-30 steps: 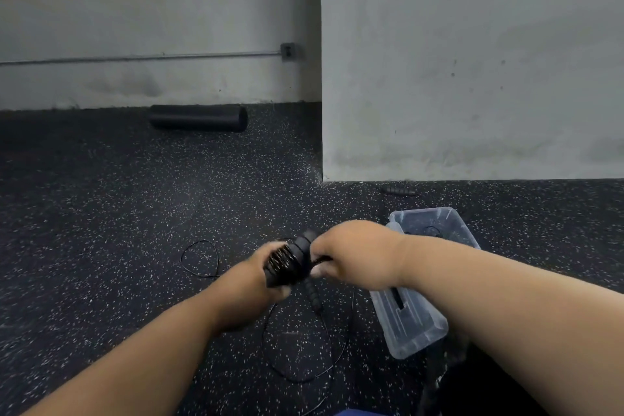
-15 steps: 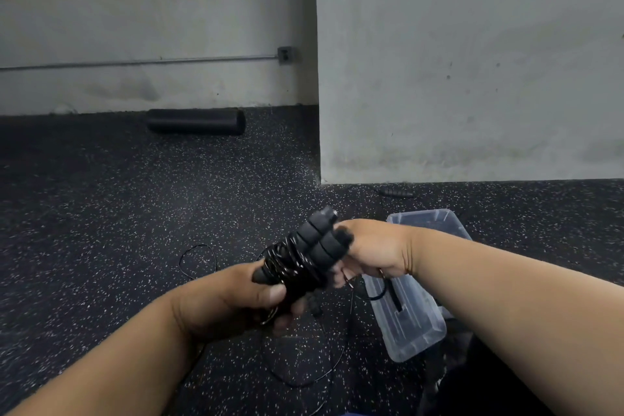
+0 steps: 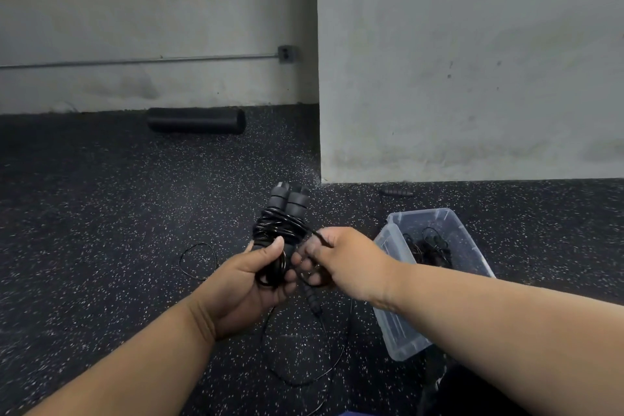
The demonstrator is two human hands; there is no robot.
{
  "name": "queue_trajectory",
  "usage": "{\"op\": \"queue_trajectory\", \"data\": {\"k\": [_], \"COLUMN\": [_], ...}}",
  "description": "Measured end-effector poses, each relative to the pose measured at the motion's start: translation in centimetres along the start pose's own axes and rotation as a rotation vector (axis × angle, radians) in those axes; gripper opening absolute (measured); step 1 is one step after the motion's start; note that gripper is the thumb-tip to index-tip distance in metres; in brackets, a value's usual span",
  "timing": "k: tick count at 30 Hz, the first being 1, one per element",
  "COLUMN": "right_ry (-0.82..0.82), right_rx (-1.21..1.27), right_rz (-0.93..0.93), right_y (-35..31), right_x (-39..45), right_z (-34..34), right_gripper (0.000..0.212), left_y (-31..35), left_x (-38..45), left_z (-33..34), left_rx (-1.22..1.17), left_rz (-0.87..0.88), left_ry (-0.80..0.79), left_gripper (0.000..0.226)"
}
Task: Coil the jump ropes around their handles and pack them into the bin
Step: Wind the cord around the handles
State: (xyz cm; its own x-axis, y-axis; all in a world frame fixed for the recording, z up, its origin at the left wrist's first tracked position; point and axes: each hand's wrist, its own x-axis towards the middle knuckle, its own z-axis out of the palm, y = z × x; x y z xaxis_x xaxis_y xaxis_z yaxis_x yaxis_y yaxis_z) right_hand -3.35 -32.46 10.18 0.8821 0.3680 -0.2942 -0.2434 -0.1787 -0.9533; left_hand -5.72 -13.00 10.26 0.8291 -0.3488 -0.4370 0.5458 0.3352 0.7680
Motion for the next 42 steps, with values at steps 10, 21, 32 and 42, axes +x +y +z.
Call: {"op": "queue_trajectory", "data": {"k": [10, 21, 32, 42], "right_ry": [0.169, 0.101, 0.232, 0.190], "right_rx": [-0.500, -0.125, -0.479, -0.678], "right_rz": [-0.129, -0.113, -0.143, -0.154], "right_y": [-0.6, -0.5, 0.0, -0.8], "right_x": [-0.9, -0.9, -0.9, -0.7], "right_z": [0.9, 1.4, 1.6, 1.6], "right_gripper": [0.032, 0.017, 0.014, 0.023], "left_y": [-1.1, -1.9, -2.8, -2.8], "left_x": [0.6, 0.7, 0.7, 0.5], "left_z": [0.8, 1.9, 1.5, 1.7], "left_rx": [0.041, -0.019, 0.314, 0.497], "left_rz": [0.184, 0.301, 0.310, 0.414], "left_ry": [0.180, 0.199, 0.392, 0.538], "left_gripper": [0.054, 0.064, 0.079, 0.099]}}
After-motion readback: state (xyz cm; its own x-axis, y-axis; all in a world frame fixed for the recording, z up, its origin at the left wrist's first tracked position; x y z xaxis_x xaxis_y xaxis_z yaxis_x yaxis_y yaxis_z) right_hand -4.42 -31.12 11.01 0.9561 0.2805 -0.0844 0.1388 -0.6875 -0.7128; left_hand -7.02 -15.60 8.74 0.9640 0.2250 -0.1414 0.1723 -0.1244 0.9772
